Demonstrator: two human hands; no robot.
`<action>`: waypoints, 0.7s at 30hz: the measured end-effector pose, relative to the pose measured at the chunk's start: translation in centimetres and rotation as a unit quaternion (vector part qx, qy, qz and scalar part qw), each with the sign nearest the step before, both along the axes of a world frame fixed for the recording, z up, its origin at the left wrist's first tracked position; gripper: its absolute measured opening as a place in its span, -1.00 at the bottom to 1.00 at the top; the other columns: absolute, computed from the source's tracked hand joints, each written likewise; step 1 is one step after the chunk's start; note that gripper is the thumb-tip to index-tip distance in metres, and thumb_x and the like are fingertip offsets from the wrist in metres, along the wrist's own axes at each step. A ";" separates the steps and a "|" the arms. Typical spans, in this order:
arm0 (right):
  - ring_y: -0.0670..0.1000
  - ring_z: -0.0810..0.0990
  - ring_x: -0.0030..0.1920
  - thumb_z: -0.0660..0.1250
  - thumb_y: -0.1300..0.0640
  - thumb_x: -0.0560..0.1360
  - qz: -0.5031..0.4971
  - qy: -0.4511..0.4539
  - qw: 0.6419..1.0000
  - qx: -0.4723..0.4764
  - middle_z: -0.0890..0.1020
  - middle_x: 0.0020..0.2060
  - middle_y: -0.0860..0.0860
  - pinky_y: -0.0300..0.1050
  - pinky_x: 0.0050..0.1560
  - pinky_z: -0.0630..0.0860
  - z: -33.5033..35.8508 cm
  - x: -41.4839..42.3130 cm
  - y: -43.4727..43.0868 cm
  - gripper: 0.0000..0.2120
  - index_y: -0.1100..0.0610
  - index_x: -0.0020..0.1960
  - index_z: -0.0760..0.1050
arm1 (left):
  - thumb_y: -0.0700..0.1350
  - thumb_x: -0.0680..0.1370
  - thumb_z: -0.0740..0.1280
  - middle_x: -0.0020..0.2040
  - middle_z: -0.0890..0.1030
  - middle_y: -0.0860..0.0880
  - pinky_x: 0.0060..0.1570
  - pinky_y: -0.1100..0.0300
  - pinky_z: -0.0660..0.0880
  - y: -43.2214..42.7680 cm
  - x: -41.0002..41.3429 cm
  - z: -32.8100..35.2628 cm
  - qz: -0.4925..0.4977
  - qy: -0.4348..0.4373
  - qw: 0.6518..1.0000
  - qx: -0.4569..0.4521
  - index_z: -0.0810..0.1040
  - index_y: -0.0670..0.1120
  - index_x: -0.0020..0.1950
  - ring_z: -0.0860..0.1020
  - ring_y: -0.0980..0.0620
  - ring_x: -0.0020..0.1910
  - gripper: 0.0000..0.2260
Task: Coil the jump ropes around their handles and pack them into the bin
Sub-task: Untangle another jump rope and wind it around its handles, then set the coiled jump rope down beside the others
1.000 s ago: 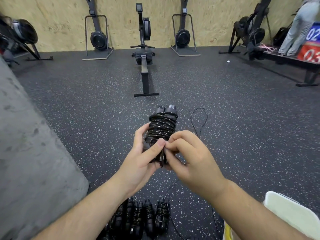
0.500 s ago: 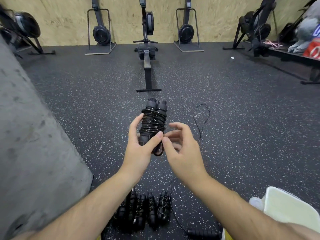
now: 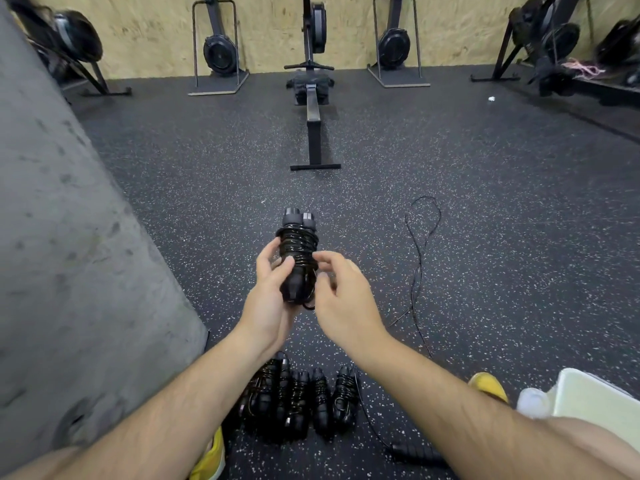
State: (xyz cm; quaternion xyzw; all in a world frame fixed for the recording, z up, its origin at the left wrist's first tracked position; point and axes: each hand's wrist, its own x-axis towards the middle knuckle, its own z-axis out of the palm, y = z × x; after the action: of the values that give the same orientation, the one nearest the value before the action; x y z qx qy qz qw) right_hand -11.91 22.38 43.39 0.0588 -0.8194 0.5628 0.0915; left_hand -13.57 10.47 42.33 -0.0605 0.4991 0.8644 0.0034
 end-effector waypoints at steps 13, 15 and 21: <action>-0.01 0.60 0.13 0.42 -0.13 0.48 -0.012 -0.287 0.956 -0.059 0.61 0.17 -0.04 0.00 0.24 0.52 -9.3 -3.4 -1.6 -0.50 0.03 0.33 0.40 | -0.31 0.45 0.36 0.28 0.51 -0.02 -0.07 0.08 0.55 -3.3 0.0 -7.9 -0.078 -0.088 0.962 -0.246 0.53 0.15 0.22 0.58 -0.02 0.16 -0.54; 0.00 0.62 0.08 0.41 -0.14 0.46 -0.017 -0.330 0.943 -0.041 0.65 0.12 -0.03 -0.04 0.19 0.54 -12.2 -3.8 -1.4 -0.60 0.02 0.22 0.50 | -0.36 0.53 0.32 0.22 0.54 -0.08 -0.25 0.18 0.54 -3.0 -0.2 -10.6 -0.068 -0.139 0.960 -0.234 0.54 0.05 0.20 0.60 0.01 0.03 -0.62; -0.01 0.57 0.01 0.42 -0.05 0.50 -0.071 -0.393 0.917 -0.011 0.60 -0.01 -0.05 -0.16 0.03 0.44 -22.0 -1.8 -1.1 -0.59 0.09 0.24 0.39 | -0.29 0.51 0.42 0.12 0.59 0.04 -0.08 0.24 0.50 -1.3 1.6 -22.1 -0.046 -0.217 0.919 -0.325 0.54 0.04 0.23 0.58 0.12 -0.03 -0.64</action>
State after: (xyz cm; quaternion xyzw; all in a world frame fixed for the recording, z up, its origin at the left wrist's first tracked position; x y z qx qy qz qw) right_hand -13.74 21.25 21.40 -0.2264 -0.7853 0.5412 -0.1978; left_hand -12.00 9.18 20.19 -0.2211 0.7418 0.6193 0.1316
